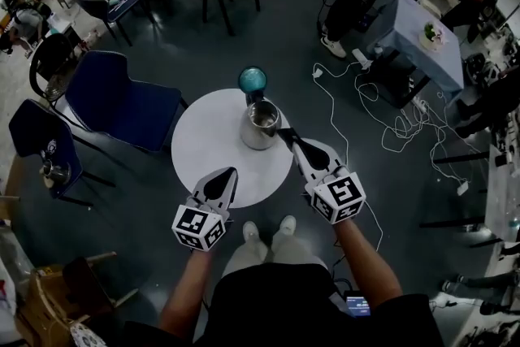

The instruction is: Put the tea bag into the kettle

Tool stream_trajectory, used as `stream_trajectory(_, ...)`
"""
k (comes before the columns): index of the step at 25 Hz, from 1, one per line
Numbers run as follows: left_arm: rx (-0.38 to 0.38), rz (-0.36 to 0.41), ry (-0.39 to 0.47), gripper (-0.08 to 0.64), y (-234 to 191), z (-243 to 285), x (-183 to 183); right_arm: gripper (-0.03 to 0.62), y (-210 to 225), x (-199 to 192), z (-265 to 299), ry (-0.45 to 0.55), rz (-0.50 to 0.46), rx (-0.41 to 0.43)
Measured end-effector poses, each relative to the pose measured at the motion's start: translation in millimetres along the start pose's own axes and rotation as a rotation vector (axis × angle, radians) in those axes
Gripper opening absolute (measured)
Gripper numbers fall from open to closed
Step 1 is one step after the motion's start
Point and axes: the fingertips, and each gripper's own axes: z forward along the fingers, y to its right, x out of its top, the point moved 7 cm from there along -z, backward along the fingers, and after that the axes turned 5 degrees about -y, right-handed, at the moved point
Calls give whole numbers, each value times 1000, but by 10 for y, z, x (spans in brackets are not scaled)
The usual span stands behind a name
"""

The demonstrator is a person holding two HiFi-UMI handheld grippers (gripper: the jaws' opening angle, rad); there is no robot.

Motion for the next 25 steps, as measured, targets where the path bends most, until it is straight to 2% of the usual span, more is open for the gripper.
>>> stream_trajectory(7,14,-28,-17,15,-55,189,-135,18,214,-74,200,-19,0,18)
stream_trajectory(15,65,-31,-28,15,-187,352,-211,18,403,-80,621,-36,-10,73)
stream_trajectory(25,171,-103,-43,15,-283,317,-452,18,601,-151,1139,-65,-17,145)
